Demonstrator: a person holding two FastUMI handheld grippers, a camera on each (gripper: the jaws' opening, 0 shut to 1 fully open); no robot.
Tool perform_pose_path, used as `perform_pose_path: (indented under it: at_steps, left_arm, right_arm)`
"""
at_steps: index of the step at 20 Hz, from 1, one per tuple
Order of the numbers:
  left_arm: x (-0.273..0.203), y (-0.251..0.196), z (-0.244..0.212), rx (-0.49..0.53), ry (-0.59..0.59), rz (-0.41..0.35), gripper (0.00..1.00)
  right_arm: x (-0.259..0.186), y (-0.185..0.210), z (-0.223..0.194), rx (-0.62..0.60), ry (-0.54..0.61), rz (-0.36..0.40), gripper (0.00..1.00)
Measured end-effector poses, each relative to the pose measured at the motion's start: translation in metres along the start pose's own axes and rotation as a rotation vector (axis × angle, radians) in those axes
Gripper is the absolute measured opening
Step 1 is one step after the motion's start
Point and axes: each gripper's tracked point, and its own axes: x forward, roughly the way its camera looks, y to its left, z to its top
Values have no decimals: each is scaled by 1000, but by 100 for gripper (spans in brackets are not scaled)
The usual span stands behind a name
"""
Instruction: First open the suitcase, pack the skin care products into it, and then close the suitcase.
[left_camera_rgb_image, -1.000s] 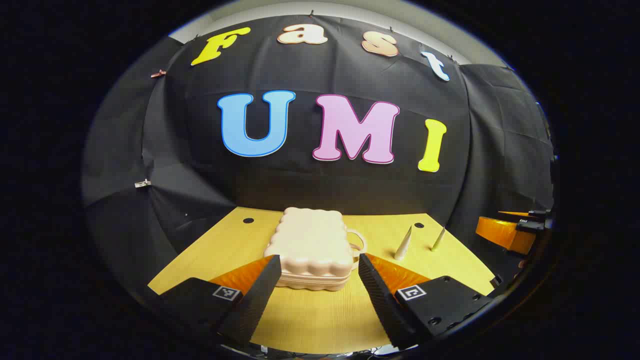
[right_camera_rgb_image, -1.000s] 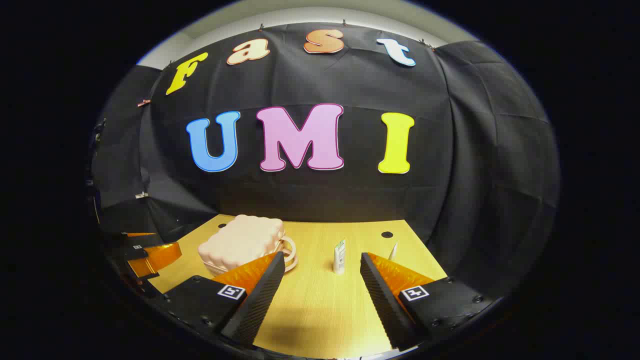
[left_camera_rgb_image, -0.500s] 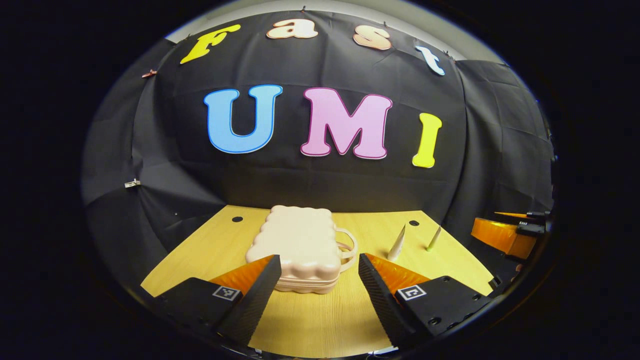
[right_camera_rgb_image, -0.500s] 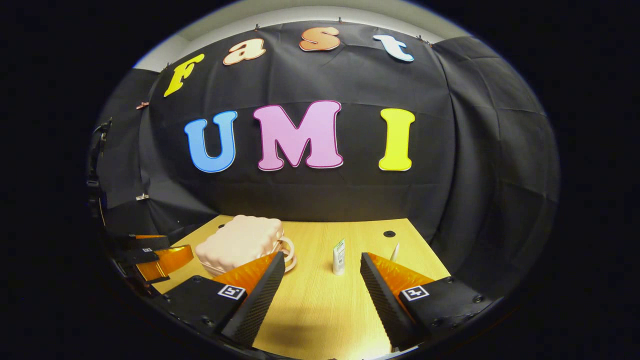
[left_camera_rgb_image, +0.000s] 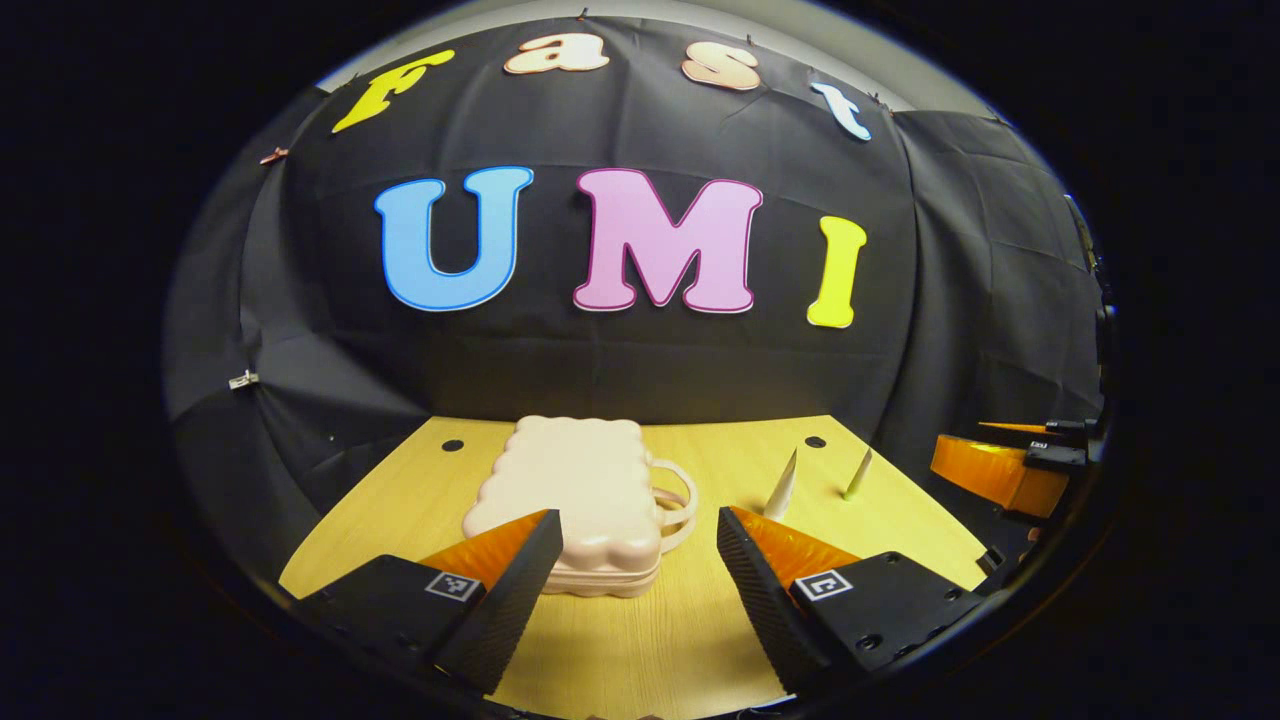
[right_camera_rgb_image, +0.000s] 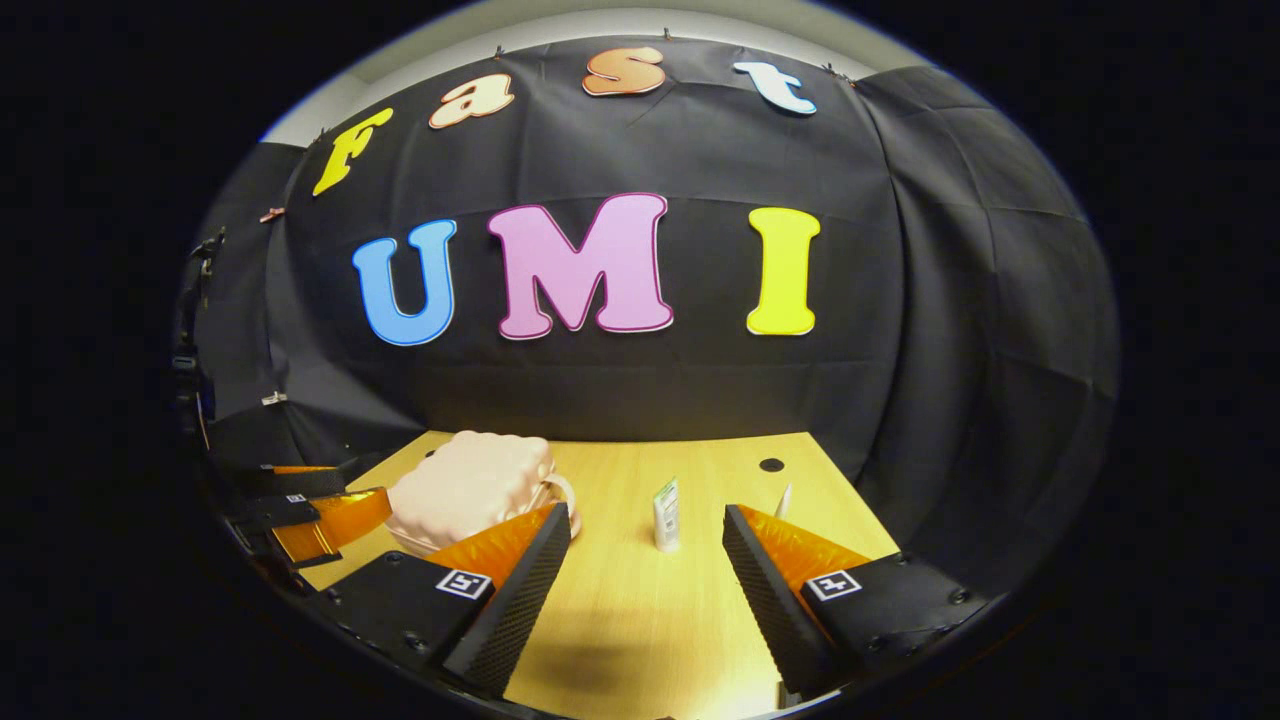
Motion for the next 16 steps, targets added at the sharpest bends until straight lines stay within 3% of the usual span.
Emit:
perform_pose_path:
  at_steps: [9,14,16]
  left_arm:
    - [130,-51,-16,31,124,-71,98]
    - [208,-70,-56,31,236,-47,99]
    - [241,-70,-77,48,284,-4,98]
  right_arm:
    - [34,-45,5,-21,3,-24,97]
    - [54,-60,-23,-25,70,2,98]
    - [55,-62,-41,-11,107,6,98]
